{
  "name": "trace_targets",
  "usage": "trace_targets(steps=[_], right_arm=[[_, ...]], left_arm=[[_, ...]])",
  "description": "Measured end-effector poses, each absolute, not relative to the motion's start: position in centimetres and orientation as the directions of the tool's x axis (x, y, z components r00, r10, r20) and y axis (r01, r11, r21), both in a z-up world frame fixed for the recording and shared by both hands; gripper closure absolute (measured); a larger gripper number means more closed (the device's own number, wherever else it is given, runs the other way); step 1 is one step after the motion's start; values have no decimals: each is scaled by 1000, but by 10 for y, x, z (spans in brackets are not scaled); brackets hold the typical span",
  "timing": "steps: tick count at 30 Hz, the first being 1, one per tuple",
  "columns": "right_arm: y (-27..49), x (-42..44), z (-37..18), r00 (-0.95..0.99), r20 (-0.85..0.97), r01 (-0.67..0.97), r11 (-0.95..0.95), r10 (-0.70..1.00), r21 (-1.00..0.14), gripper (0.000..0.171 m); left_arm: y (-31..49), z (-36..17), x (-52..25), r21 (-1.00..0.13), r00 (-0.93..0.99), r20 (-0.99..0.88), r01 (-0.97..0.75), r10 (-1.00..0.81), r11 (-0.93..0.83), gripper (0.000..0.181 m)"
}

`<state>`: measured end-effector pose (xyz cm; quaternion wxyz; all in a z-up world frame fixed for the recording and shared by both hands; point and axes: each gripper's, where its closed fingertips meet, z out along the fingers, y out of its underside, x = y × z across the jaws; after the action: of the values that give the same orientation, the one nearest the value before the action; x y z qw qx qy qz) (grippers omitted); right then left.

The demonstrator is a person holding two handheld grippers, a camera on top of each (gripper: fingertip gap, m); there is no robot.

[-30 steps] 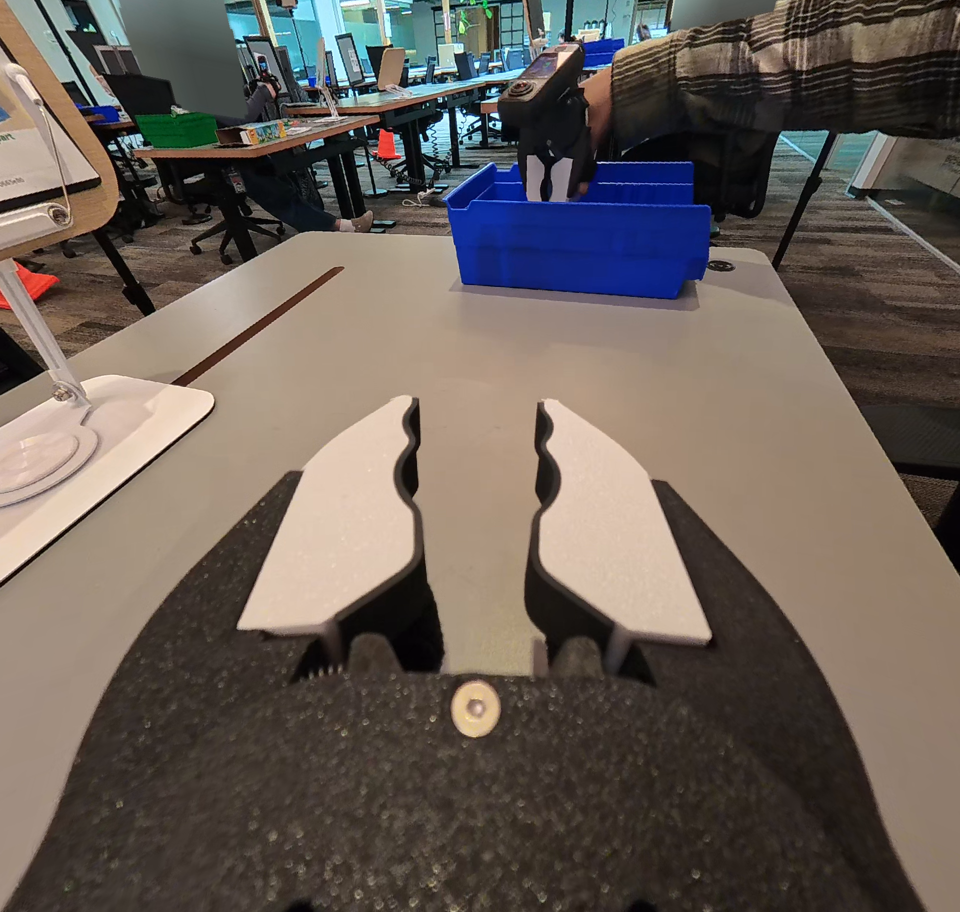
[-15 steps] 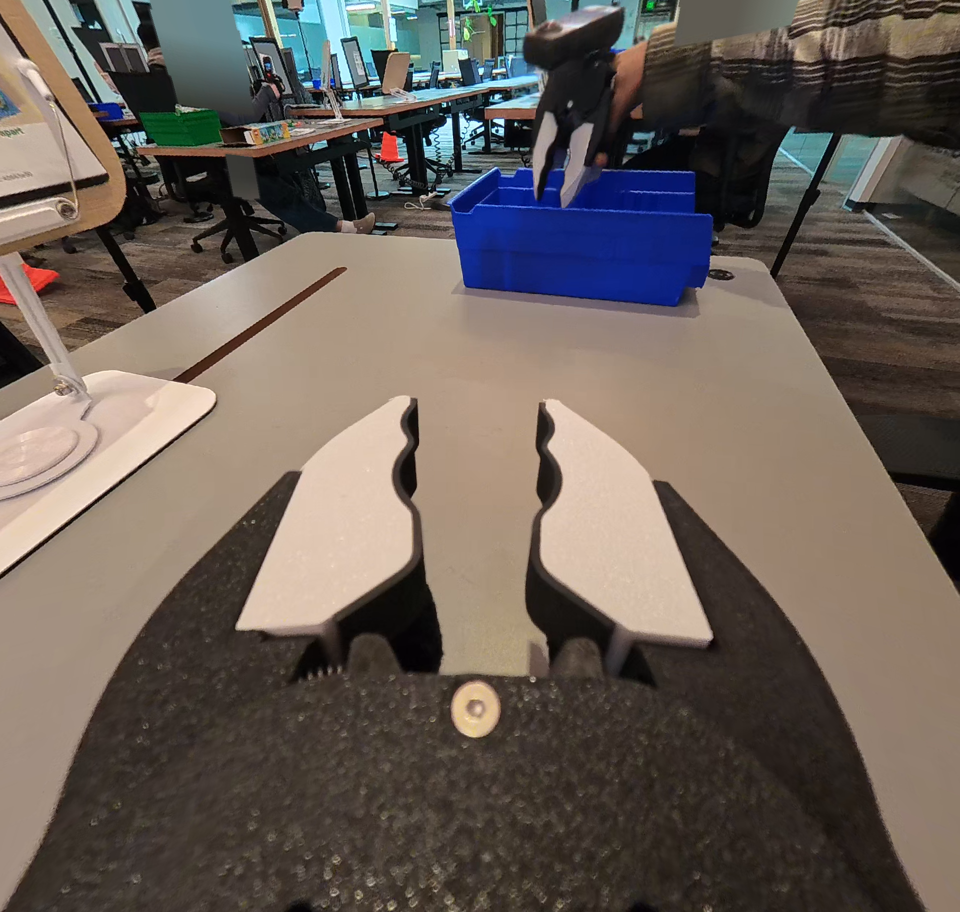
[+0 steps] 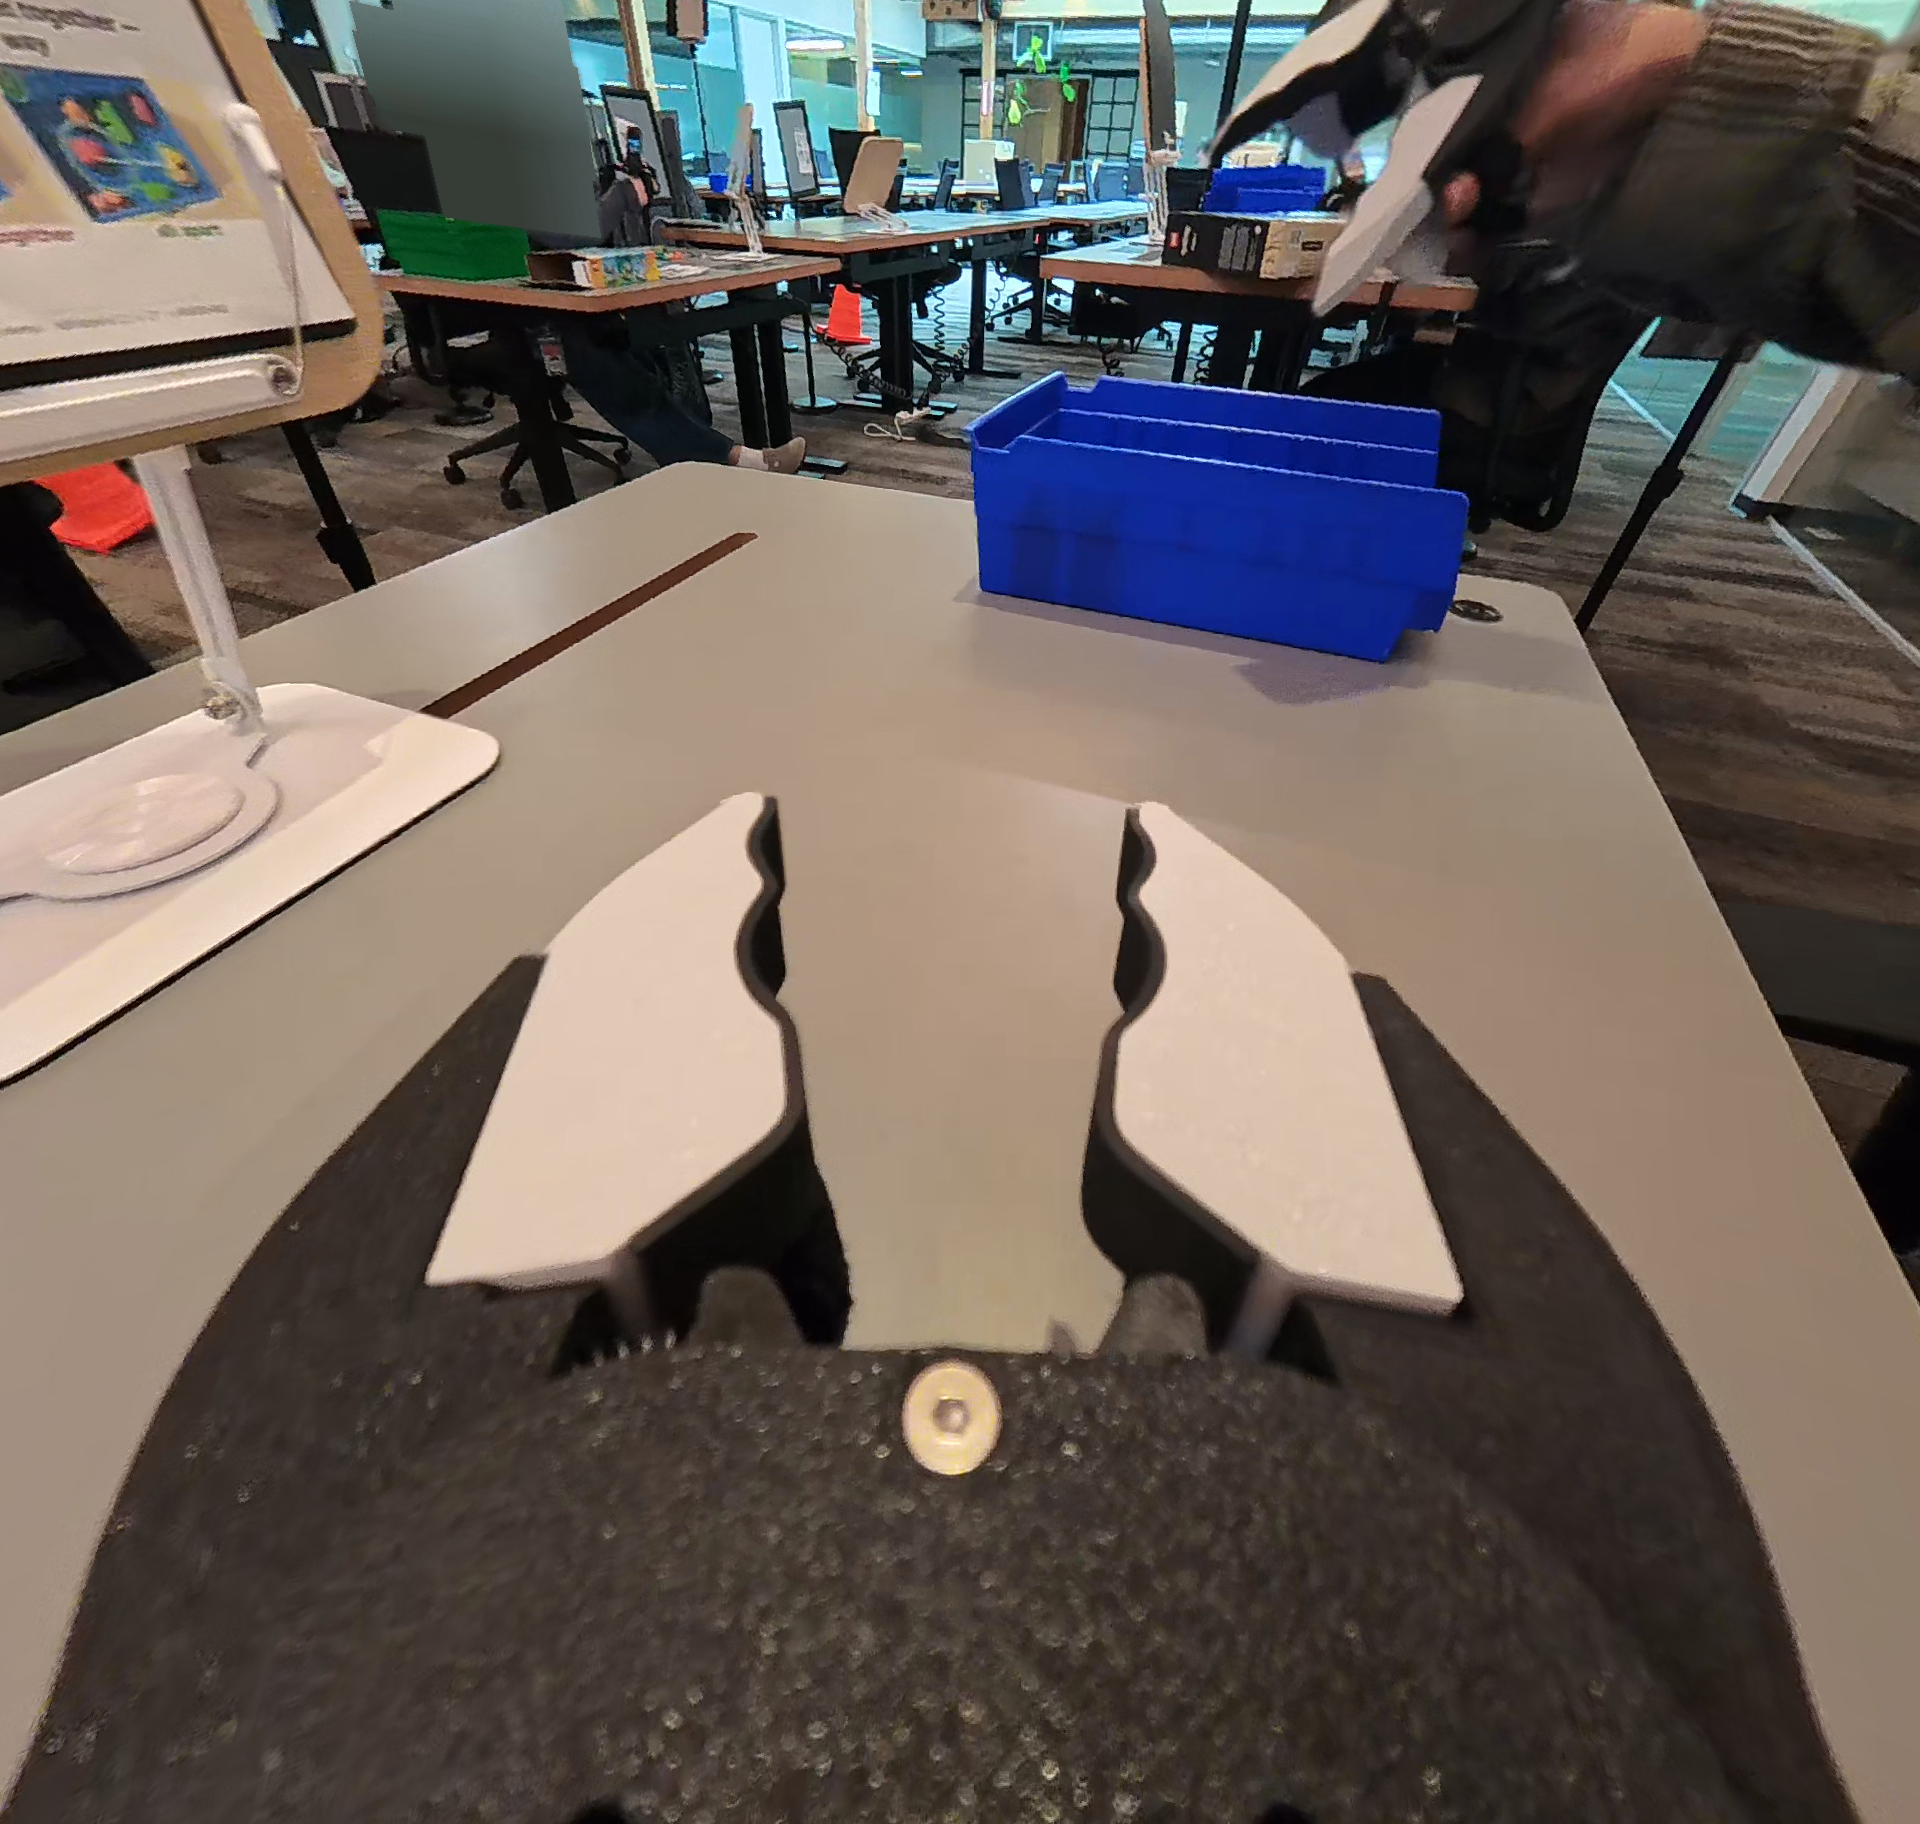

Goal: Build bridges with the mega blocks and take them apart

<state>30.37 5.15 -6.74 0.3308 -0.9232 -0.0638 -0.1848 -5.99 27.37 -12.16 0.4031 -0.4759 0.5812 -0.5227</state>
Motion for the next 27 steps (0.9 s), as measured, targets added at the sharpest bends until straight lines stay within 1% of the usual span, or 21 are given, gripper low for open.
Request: trace_targets(steps=[2, 4, 8, 14, 18, 23, 27], right_arm=[[57, 282, -58, 930, 365, 220, -725, -47, -653, 28], [63, 260, -49, 938, 334, 195, -659, -90, -726, 34], [71, 216, -45, 954, 271, 159, -551, -128, -819, 46], [87, 154, -74, 973, 213, 146, -484, -87, -863, 45], [101, 123, -95, 977, 203, 154, -452, -64, -878, 44], [115, 96, -112, 991, 129, 103, -405, -36, -908, 45], [121, 79, -125, 995, 102, 94, -402, 2, -911, 49]], left_arm=[[278, -122, -63, -991, -207, 47, -129, -977, -20, 116], [281, -122, -66, -991, -194, 68, -127, -979, -44, 112], [285, -119, -75, -992, -170, 83, -113, -982, -64, 111], [293, -101, -101, -994, -112, 91, -64, -990, -84, 112], [298, -101, -126, -992, -67, 86, -94, -994, -80, 112], [305, -95, -162, -991, -10, 80, -108, -997, -78, 113], [314, -88, -188, -990, 41, 73, -121, -996, -78, 114]])
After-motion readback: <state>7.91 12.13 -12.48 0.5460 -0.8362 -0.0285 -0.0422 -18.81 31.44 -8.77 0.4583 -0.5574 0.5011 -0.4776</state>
